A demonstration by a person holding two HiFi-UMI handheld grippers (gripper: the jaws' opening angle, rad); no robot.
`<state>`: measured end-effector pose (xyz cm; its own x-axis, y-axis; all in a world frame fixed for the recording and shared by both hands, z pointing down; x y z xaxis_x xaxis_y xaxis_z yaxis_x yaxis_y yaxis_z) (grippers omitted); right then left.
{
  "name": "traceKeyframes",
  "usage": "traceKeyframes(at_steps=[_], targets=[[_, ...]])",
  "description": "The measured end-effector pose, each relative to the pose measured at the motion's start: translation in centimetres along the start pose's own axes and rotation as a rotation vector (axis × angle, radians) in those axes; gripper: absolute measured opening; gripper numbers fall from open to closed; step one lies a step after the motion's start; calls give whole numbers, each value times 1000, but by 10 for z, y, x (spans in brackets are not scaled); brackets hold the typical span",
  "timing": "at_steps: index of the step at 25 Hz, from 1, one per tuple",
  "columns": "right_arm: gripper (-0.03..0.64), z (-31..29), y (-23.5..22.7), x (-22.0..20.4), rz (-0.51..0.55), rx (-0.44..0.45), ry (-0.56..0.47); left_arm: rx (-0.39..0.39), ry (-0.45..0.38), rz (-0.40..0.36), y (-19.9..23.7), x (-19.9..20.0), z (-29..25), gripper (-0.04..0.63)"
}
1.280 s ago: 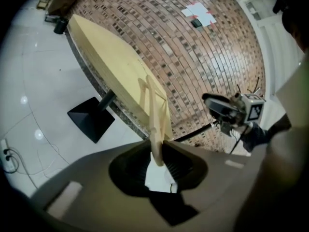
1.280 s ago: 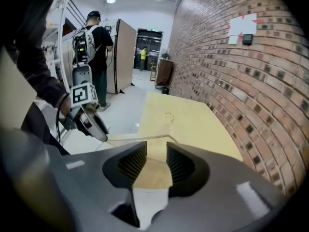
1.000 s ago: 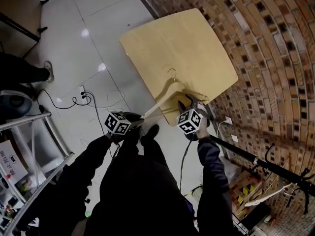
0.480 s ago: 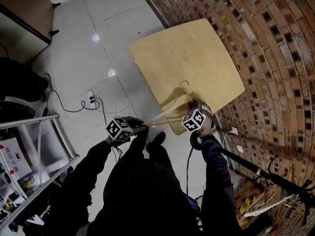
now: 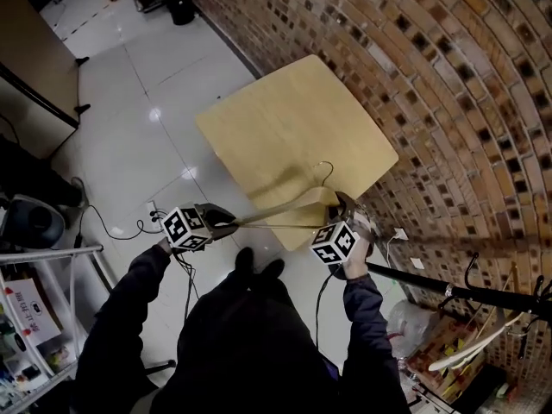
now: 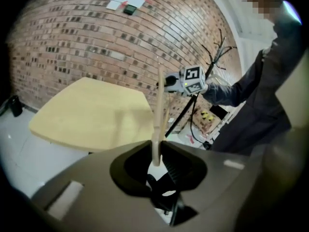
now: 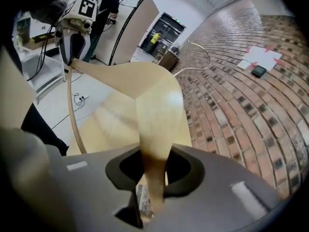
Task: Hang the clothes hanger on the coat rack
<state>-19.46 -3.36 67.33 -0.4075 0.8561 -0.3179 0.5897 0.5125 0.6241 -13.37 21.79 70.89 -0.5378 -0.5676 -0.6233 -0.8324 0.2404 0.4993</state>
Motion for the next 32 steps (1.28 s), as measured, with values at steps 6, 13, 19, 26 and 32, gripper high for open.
traceKeyframes(at_steps=[6, 13, 19, 26, 32], targets=[[74, 84, -48, -43, -139, -139, 46, -64, 78, -241, -28, 74, -9, 65], [72, 162, -93, -112, -303, -324, 188, -193, 166, -547, -56, 176, -46, 63], [69, 221, -106, -173, -460, -450, 397, -398, 232, -777, -84, 254, -104, 63], [67, 302, -116, -213, -641, -582, 680, -686, 281, -1006, -136, 331, -163, 63], [64, 367, -134, -239, -785, -630, 874, -862, 266, -1152, -200, 401, -210, 67]])
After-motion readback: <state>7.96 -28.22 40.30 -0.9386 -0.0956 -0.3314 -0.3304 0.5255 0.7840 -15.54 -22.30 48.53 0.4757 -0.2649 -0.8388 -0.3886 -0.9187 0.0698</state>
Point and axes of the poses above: the fingertips, and each gripper's own axes: z backward along the fingers, y to its left, x out of its top, the point moved 1 cm from there along z, backward along the fingers, and after that the axes turned 6 degrees about z, right-handed, at the moved point
